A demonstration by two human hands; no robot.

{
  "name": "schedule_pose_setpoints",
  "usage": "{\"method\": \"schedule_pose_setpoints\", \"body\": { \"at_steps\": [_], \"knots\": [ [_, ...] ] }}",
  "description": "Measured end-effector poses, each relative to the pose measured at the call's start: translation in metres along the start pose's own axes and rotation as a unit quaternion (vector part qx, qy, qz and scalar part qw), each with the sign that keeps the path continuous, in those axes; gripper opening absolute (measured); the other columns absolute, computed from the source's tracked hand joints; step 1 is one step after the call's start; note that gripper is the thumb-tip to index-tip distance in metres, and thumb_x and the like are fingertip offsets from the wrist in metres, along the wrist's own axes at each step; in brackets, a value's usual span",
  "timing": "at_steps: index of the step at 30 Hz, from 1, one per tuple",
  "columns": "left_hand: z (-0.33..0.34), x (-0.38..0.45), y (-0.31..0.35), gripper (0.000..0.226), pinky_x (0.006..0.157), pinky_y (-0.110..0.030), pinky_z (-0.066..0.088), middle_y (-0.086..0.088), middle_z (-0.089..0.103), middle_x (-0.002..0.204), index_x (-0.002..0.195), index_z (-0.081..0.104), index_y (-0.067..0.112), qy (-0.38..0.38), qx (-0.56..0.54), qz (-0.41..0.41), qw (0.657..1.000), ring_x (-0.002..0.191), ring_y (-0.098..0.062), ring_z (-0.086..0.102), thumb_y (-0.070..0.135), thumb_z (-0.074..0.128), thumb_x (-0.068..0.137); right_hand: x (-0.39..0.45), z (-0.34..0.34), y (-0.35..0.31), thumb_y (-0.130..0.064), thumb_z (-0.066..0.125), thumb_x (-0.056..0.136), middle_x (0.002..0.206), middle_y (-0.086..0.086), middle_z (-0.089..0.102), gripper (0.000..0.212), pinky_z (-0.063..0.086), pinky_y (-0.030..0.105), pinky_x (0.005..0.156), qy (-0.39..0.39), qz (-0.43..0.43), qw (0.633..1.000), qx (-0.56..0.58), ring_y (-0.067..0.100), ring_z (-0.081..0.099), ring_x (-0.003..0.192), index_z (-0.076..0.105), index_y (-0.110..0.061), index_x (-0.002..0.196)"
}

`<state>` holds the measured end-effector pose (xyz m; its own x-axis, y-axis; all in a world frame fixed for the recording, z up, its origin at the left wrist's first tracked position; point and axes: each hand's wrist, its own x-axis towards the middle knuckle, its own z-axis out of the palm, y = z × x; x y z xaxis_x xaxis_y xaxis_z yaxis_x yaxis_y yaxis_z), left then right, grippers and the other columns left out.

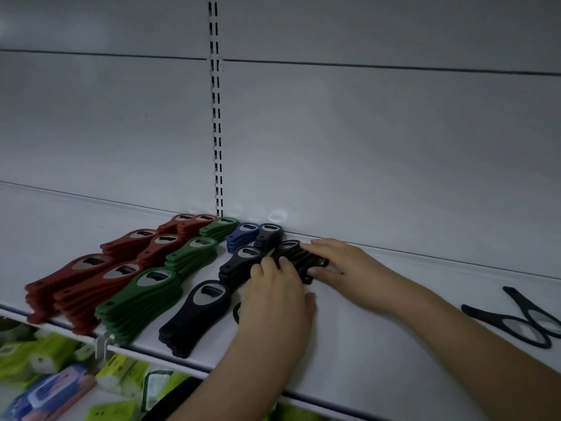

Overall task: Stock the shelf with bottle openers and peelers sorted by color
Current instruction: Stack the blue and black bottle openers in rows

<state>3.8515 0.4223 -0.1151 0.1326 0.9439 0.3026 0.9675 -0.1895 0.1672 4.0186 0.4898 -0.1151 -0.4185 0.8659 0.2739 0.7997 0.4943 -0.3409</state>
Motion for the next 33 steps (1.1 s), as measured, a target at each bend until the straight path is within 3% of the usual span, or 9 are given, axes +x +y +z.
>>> {"method": "schedule_pose_setpoints", "body": {
  "at_steps": [2,4,7,12,16,19,24,28,33],
  "knots": [
    [0.005,0.003,0.004,0.072,0.101,-0.034,0.035,-0.011,0.041,0.137,0.152,0.019,0.004,0.002,0.036,-0.002,0.999,0.126,-0.026,0.038,0.05,0.038,0.101,-0.004,-0.003,0.001,-0.028,0.06,0.098,0.13,-0.021,0.046,0.049,0.021,-0.008,0.092,-0.023,-0.002,1.0,0.018,-0.012,0.039,0.118,0.048,-0.026,0.146],
    [0.007,0.008,0.006,0.078,0.102,-0.034,0.035,-0.012,0.038,0.141,0.154,0.009,-0.001,0.006,0.051,-0.006,0.999,0.128,-0.027,0.036,0.049,0.037,0.102,-0.005,-0.003,0.003,-0.025,0.061,0.098,0.13,-0.024,0.043,0.05,0.018,-0.009,0.092,-0.026,-0.005,1.0,0.014,-0.018,0.034,0.115,0.047,-0.027,0.146],
    [0.007,0.015,0.007,0.072,0.1,-0.033,0.037,-0.011,0.035,0.136,0.149,0.022,-0.003,0.002,0.045,-0.011,0.999,0.125,-0.026,0.037,0.048,0.038,0.101,0.002,-0.003,0.008,-0.031,0.064,0.096,0.142,-0.013,0.046,0.049,0.029,0.008,0.105,-0.023,-0.01,1.0,-0.008,-0.003,0.042,0.124,0.051,-0.028,0.143],
    [0.01,0.023,0.012,0.054,0.098,-0.031,0.039,-0.011,0.032,0.131,0.135,0.04,0.004,-0.008,0.03,-0.031,0.999,0.121,-0.025,0.038,0.045,0.043,0.1,0.025,-0.022,0.013,-0.037,0.07,0.09,0.152,-0.008,0.036,0.045,0.031,0.019,0.107,-0.112,-0.047,0.991,-0.058,0.009,0.037,0.137,0.054,-0.024,0.129],
    [0.013,0.028,0.015,0.046,0.094,-0.031,0.038,-0.011,0.043,0.127,0.129,0.042,0.008,-0.011,0.066,-0.021,0.998,0.118,-0.026,0.042,0.046,0.039,0.102,0.033,-0.023,0.023,-0.033,0.073,0.087,0.145,-0.013,0.05,0.042,0.04,0.032,0.108,-0.155,-0.011,0.988,0.018,0.01,0.052,0.125,0.05,-0.035,0.122],
    [0.014,0.032,0.017,0.045,0.09,-0.033,0.039,-0.008,0.047,0.125,0.126,0.04,0.012,-0.001,0.066,-0.027,0.997,0.116,-0.028,0.045,0.049,0.041,0.101,0.03,-0.017,0.033,-0.034,0.076,0.084,0.125,-0.013,0.063,0.041,0.047,0.039,0.102,-0.121,0.008,0.989,0.083,0.009,0.059,0.116,0.05,-0.042,0.114],
    [0.016,0.035,0.02,0.036,0.077,-0.027,0.033,-0.006,0.049,0.12,0.122,0.035,0.015,0.026,0.002,-0.004,1.0,0.11,-0.025,0.051,0.039,0.05,0.1,0.024,-0.014,0.032,-0.041,0.08,0.079,0.126,-0.018,0.053,0.071,0.046,0.017,0.095,-0.065,-0.028,0.994,0.086,-0.001,0.057,0.109,0.042,-0.043,0.14],
    [0.01,0.038,0.015,0.032,0.068,-0.028,0.031,-0.004,0.054,0.102,0.1,0.033,0.019,0.033,-0.092,0.003,0.995,0.097,-0.025,0.054,0.033,0.061,0.095,0.02,-0.014,0.035,-0.039,0.079,0.08,0.112,-0.017,0.048,0.039,0.044,0.013,0.086,-0.044,-0.05,0.995,0.07,-0.001,0.056,0.099,0.064,-0.04,0.116],
    [0.007,0.044,0.013,0.026,0.06,-0.027,0.03,-0.002,0.054,0.099,0.094,0.043,0.021,0.023,-0.169,0.017,0.985,0.087,-0.02,0.05,0.021,0.069,0.086,0.018,-0.018,0.038,-0.061,0.075,0.061,0.116,-0.018,0.05,0.047,0.051,0.031,0.092,-0.026,-0.01,0.997,0.068,0.003,0.056,0.106,0.053,-0.04,0.097]
  ]
}}
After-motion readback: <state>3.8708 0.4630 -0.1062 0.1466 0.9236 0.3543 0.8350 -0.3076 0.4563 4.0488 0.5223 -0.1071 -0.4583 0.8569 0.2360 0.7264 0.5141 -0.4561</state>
